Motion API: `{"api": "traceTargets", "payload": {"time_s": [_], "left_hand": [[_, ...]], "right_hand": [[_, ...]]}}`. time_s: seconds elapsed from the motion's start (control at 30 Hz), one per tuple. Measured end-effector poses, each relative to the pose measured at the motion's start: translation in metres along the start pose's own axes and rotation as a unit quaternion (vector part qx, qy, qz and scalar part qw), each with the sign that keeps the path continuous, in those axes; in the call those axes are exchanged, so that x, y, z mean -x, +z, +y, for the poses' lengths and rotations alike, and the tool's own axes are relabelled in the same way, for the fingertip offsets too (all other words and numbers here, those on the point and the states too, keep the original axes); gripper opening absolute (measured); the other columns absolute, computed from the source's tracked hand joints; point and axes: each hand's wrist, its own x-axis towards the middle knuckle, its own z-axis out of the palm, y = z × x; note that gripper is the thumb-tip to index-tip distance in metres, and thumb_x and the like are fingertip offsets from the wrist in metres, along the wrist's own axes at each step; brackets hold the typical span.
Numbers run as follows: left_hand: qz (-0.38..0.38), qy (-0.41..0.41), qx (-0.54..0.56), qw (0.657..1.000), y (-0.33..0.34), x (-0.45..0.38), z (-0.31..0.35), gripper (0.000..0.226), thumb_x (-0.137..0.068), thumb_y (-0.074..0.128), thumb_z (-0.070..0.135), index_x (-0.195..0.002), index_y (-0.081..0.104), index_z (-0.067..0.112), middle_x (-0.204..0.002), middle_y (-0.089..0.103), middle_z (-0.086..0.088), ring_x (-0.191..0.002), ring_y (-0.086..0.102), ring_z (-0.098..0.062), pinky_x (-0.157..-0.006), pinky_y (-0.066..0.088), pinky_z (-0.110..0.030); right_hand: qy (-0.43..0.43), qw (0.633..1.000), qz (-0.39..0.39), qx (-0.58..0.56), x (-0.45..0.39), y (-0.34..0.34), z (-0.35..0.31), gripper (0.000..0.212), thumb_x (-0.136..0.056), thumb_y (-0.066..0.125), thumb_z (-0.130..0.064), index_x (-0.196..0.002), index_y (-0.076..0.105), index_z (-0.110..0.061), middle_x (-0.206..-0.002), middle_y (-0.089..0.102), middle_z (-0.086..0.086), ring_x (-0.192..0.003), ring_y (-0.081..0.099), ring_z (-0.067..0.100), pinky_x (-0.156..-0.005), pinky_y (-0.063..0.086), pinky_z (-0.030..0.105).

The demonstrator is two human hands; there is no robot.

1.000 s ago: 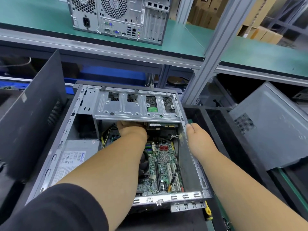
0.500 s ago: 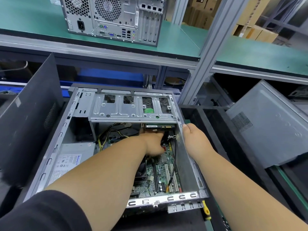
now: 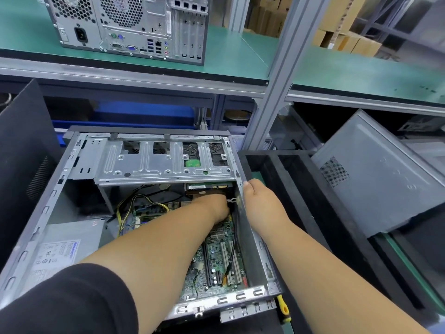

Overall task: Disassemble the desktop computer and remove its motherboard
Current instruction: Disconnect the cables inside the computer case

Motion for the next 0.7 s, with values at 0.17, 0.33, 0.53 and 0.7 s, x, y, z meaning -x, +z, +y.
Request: {"api": "traceTargets", "payload": {"time_s": [0.17,0.33,0.53,0.7], "left_hand": [[0.042,-0.006,-0.006,0.999,0.007,-0.004,-0.012,0.027,-0.096,0.048,0.030,-0.112,0.065,0.016,-0.108,0.065,-0.009,-0.097,0.060,-0.028,-0.076,0.042,-0.030],[-0.013,0.001,0.034,0.999,0.002,-0.006,-0.017,0.044,-0.093,0.047,0.053,-0.117,0.063,0.019,-0.109,0.064,-0.004,-0.094,0.056,-0.023,-0.078,0.041,-0.029],[-0.025,0.021,0.035,0.999,-0.001,0.000,-0.020,0.045,-0.089,0.048,0.060,-0.112,0.062,0.023,-0.102,0.061,-0.002,-0.089,0.054,-0.021,-0.076,0.039,-0.028],[-0.071,0.008,0.096,0.993,-0.007,0.003,-0.023,0.024,-0.090,0.044,0.040,-0.095,0.055,0.019,-0.097,0.055,-0.004,-0.079,0.050,-0.017,-0.056,0.030,-0.022]], "right_hand": [[-0.003,1.000,-0.007,-0.004,-0.001,0.000,0.001,0.036,-0.105,0.027,-0.034,-0.098,0.049,-0.006,-0.083,0.051,0.008,-0.077,0.049,0.026,-0.074,0.044,0.042],[0.005,1.000,-0.005,-0.005,-0.002,0.000,0.001,0.035,-0.104,0.027,-0.035,-0.096,0.048,-0.009,-0.080,0.051,0.007,-0.076,0.048,0.026,-0.073,0.044,0.041],[0.007,1.000,-0.003,-0.001,-0.002,0.001,0.000,0.033,-0.104,0.027,-0.036,-0.094,0.047,-0.011,-0.079,0.051,0.006,-0.076,0.049,0.026,-0.075,0.044,0.041],[0.007,1.000,0.000,-0.010,-0.001,0.001,0.000,0.033,-0.104,0.028,-0.035,-0.092,0.047,-0.010,-0.077,0.049,0.005,-0.076,0.048,0.025,-0.074,0.043,0.040]]}}
